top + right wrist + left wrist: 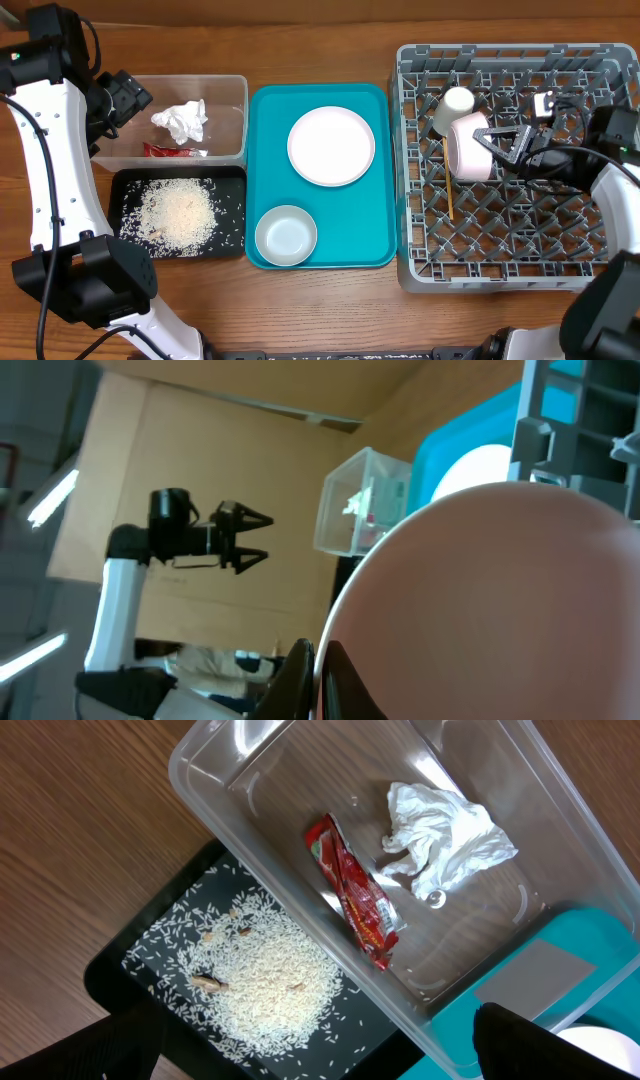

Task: Sort waste into correct bins and load items into the dishwasher
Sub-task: 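Lower the pink bowl tilted into the rack beside the cup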

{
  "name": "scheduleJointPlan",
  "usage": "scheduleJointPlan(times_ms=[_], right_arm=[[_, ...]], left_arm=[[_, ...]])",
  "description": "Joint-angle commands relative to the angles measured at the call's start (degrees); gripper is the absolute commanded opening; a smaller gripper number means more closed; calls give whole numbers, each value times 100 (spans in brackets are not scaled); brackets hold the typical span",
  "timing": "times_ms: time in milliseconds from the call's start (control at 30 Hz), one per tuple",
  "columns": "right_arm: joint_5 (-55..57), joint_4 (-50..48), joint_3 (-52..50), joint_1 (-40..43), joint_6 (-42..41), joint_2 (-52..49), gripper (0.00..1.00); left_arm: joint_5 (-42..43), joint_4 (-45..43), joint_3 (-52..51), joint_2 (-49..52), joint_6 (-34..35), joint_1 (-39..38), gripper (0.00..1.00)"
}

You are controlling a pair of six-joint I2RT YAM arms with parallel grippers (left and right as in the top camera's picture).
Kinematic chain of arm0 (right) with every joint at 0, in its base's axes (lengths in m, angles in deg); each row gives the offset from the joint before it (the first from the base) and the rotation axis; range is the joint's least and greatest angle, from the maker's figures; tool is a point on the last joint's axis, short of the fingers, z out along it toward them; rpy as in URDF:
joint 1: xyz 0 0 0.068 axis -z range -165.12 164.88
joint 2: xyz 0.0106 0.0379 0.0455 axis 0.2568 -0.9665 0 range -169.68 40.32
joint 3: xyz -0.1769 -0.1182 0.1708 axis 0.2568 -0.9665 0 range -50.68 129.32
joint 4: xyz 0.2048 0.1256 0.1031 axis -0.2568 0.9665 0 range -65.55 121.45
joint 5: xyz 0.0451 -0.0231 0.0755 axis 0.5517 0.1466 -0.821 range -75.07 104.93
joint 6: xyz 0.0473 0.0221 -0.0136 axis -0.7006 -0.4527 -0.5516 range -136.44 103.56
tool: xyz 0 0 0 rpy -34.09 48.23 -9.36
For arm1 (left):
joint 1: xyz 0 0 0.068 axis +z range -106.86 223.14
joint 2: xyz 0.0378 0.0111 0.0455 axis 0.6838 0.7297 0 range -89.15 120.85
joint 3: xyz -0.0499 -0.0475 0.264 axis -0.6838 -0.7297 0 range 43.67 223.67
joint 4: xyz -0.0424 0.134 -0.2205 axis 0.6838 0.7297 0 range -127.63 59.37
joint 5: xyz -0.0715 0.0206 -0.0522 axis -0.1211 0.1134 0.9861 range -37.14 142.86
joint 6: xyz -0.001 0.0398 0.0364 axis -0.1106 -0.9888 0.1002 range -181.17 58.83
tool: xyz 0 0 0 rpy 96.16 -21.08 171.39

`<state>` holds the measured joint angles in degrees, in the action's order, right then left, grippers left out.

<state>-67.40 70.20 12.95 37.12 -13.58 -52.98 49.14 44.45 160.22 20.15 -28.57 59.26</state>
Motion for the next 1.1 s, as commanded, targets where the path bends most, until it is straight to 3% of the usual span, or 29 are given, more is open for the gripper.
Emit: scheduleJointPlan(times_ms=[0, 467, 767, 1067], right_arm=[[-496, -144, -70, -4, 166, -240, 4], [-758, -632, -68, -4, -63, -1320, 4], [-758, -1469, -55, -4, -1967, -1318, 4], [-758, -1539, -28, -44, -2708, -1318, 4]], left_arm=[[-76, -4, 28, -22, -70, -42, 100], [-76, -7, 28, -22, -70, -39, 100], [-76, -7, 28, -22, -70, -39, 100], [-74, -7, 28, -22, -70, -39, 100]])
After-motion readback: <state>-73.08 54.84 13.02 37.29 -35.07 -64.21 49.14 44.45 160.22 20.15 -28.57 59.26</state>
